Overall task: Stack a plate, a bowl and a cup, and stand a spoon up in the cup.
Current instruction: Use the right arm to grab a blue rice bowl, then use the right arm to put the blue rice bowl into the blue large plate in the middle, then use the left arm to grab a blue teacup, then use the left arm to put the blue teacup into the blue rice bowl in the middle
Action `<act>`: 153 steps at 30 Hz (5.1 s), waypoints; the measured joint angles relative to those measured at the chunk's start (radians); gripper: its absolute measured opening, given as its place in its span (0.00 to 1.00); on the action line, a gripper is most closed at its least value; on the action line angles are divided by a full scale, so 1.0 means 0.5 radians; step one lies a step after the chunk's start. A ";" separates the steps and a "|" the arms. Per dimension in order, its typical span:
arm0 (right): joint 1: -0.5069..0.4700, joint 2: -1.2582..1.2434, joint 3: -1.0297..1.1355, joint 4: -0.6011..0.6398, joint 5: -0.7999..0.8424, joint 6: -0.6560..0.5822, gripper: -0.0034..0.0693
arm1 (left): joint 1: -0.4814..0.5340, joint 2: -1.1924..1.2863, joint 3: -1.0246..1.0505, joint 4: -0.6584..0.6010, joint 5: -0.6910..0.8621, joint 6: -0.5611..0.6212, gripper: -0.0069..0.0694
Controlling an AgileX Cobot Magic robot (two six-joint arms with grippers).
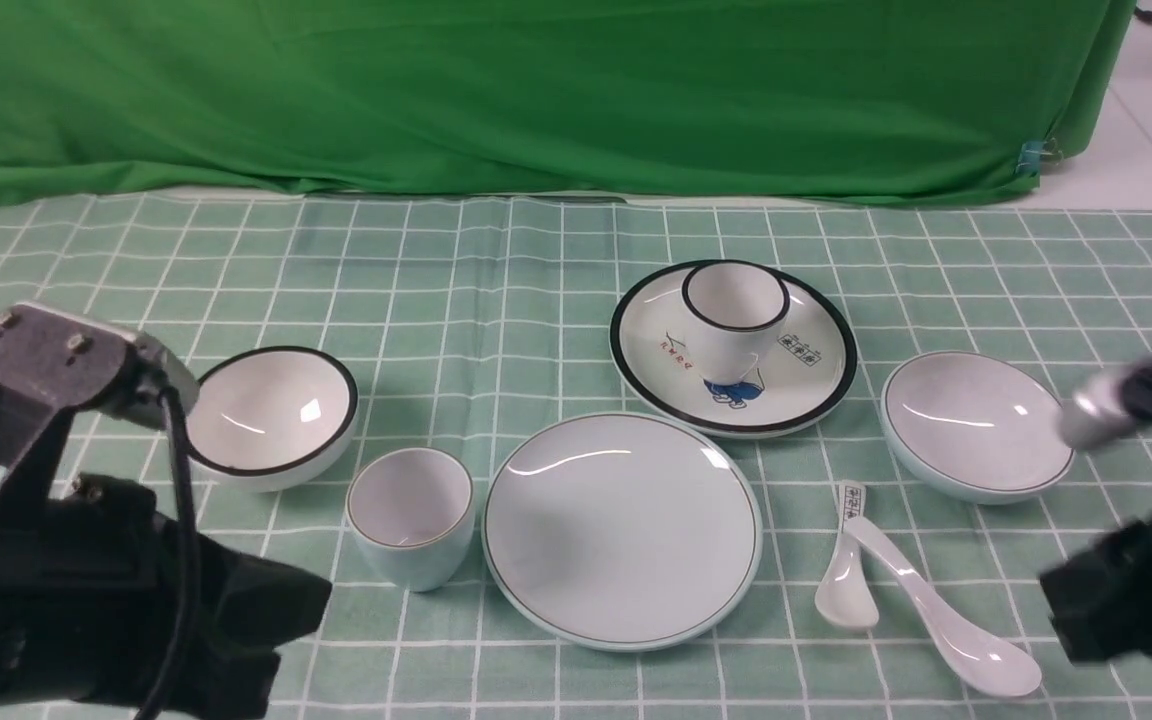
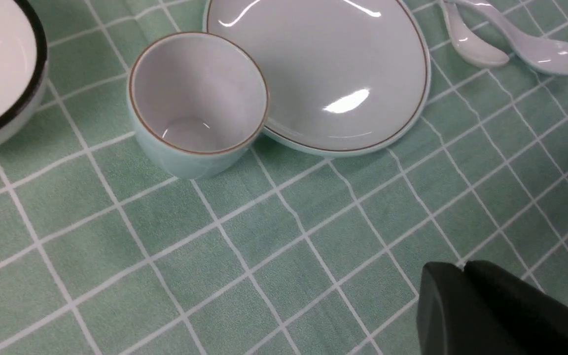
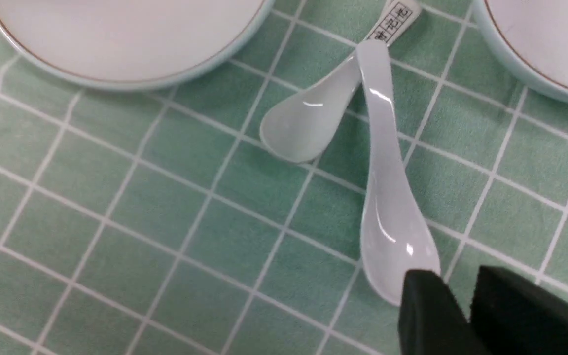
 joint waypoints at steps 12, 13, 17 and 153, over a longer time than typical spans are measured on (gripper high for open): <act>-0.083 0.863 -0.816 -0.012 0.264 -0.274 0.59 | 0.000 -0.442 0.000 -0.001 0.063 0.043 0.11; -0.083 0.920 -0.828 -0.010 0.258 -0.283 0.60 | 0.000 -0.454 0.000 0.003 0.066 0.043 0.11; -0.091 1.138 -0.839 -0.014 0.183 -0.365 0.64 | 0.000 -0.469 0.000 0.033 0.074 0.046 0.11; 1.032 -0.928 -0.063 -0.362 0.614 0.745 0.17 | -0.779 1.867 -1.893 0.884 0.799 0.016 0.13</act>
